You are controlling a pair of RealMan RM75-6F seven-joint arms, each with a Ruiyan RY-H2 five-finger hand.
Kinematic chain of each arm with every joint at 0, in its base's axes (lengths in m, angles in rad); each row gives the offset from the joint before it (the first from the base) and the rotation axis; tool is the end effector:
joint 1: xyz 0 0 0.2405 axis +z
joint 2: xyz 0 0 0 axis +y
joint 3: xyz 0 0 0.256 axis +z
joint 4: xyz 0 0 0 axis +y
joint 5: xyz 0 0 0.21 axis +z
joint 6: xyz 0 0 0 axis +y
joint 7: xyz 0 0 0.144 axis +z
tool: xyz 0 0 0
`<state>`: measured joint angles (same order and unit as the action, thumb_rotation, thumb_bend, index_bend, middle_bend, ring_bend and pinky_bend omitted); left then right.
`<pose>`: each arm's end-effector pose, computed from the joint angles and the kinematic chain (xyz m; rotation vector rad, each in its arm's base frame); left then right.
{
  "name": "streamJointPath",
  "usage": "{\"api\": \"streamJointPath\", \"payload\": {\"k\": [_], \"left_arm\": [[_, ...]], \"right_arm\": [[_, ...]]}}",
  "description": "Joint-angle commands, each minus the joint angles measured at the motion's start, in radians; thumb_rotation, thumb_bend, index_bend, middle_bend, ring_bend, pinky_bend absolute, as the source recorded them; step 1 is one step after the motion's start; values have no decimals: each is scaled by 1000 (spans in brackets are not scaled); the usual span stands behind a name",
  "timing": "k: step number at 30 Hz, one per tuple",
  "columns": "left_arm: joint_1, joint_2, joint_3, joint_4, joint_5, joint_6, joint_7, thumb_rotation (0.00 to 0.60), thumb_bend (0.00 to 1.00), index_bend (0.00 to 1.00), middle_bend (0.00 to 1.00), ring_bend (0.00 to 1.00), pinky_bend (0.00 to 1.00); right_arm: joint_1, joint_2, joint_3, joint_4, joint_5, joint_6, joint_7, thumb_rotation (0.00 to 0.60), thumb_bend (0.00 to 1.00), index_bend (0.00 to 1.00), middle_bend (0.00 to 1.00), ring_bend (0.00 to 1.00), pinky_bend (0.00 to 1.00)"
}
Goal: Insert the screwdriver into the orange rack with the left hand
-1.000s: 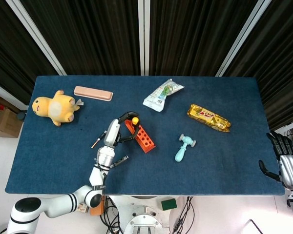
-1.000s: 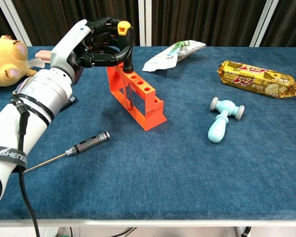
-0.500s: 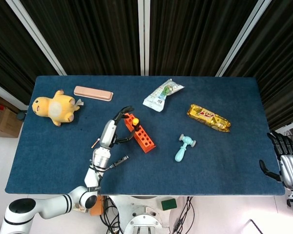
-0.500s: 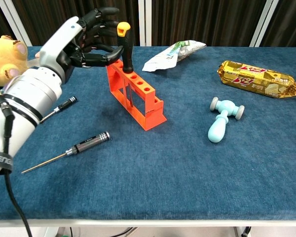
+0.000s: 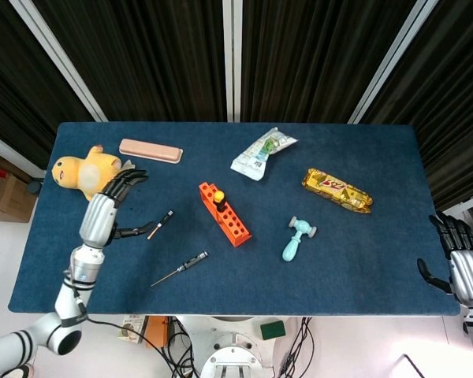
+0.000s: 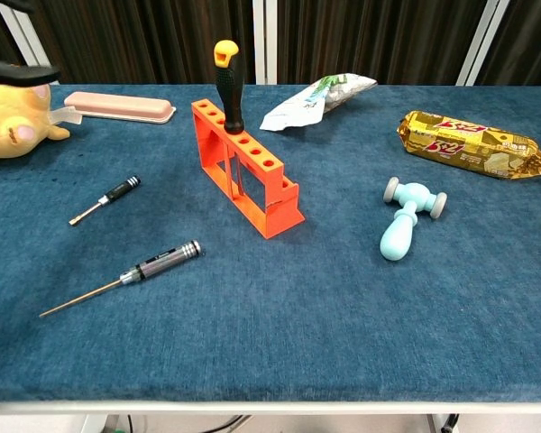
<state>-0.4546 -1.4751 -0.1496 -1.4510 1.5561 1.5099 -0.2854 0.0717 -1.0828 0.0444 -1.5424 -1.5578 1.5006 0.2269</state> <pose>-0.1942 0.2891 0.0754 -1.4238 -0.9761 -1.6356 -0.3215 -0.1767 0.1759 1.3736 -0.9757 1.0227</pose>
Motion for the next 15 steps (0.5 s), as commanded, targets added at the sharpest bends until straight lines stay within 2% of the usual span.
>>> {"api": "streamJointPath", "payload": {"k": [1, 4, 7, 11, 15], "left_arm": [[132, 233, 126, -132, 34, 19, 433, 586, 0, 180, 95, 28, 173], [187, 280, 156, -189, -8, 27, 583, 586, 0, 106, 46, 15, 153], [235, 289, 168, -204, -55, 41, 626, 549, 0, 81, 19, 2, 136], [272, 301, 175, -211, -92, 38, 569, 485, 0, 72, 8, 0, 128], [287, 310, 179, -201, -87, 32, 507, 472, 0, 72, 9, 0, 125]], "right_arm": [[-1, -5, 1, -3, 5, -1, -21, 600, 384, 0, 0, 0, 0], [0, -6, 1, -8, 11, -7, -35, 600, 380, 0, 0, 0, 0], [2, -7, 0, -10, 15, -15, -46, 600, 379, 0, 0, 0, 0], [6, -7, -2, -14, 18, -28, -57, 600, 378, 0, 0, 0, 0], [7, -7, -2, -16, 20, -30, -65, 600, 378, 0, 0, 0, 0]]}}
